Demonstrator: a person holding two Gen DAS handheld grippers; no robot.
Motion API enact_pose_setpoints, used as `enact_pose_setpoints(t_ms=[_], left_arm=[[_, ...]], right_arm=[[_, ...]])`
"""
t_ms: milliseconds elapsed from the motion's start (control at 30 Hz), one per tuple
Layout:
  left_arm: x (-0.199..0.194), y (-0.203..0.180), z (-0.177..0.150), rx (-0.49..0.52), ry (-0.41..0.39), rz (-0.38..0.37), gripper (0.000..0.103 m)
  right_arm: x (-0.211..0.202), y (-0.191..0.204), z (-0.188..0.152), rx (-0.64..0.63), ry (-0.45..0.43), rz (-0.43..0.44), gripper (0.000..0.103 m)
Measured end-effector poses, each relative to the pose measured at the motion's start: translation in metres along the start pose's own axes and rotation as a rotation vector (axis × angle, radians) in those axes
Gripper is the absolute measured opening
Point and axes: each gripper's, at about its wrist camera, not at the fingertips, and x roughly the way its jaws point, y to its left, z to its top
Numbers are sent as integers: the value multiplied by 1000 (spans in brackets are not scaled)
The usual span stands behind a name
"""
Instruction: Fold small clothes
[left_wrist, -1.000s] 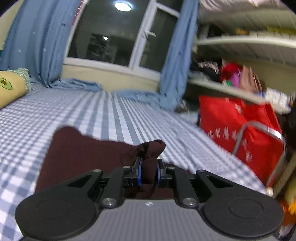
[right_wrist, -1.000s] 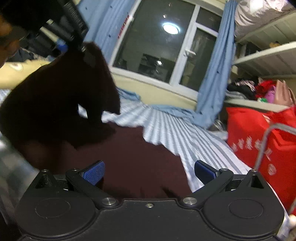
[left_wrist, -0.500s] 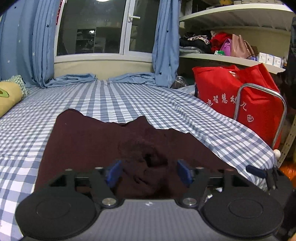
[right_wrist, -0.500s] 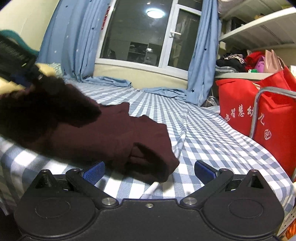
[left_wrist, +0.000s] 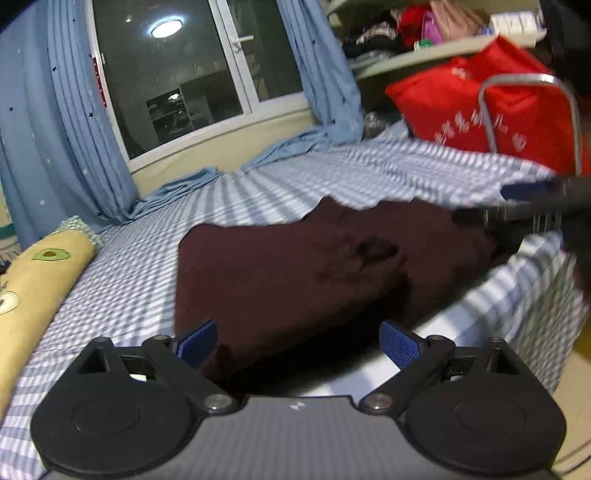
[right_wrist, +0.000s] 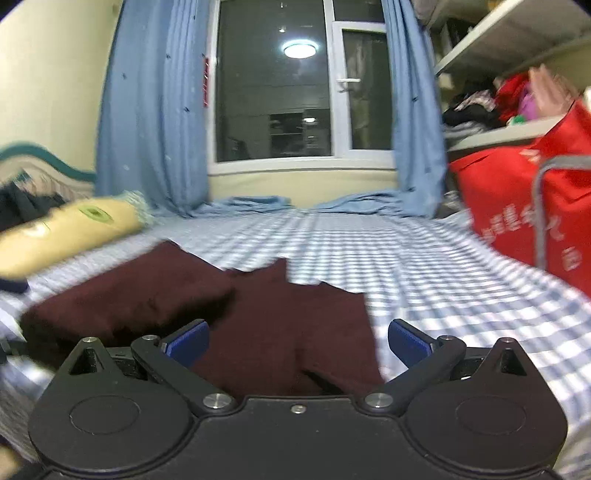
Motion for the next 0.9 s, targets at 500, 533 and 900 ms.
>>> enact_pose_setpoints(t_ms=[500,533,900], left_arm=[[10,4,0,78,-3,-30,45],[10,3,-1,86,-2,-35,39],[8,4,13,28,-50,-59,8]], right_arm=[[121,0,26,479,300,279,63],[126,0,24,503,315,286,59],[121,10,41,463,200,321,6]])
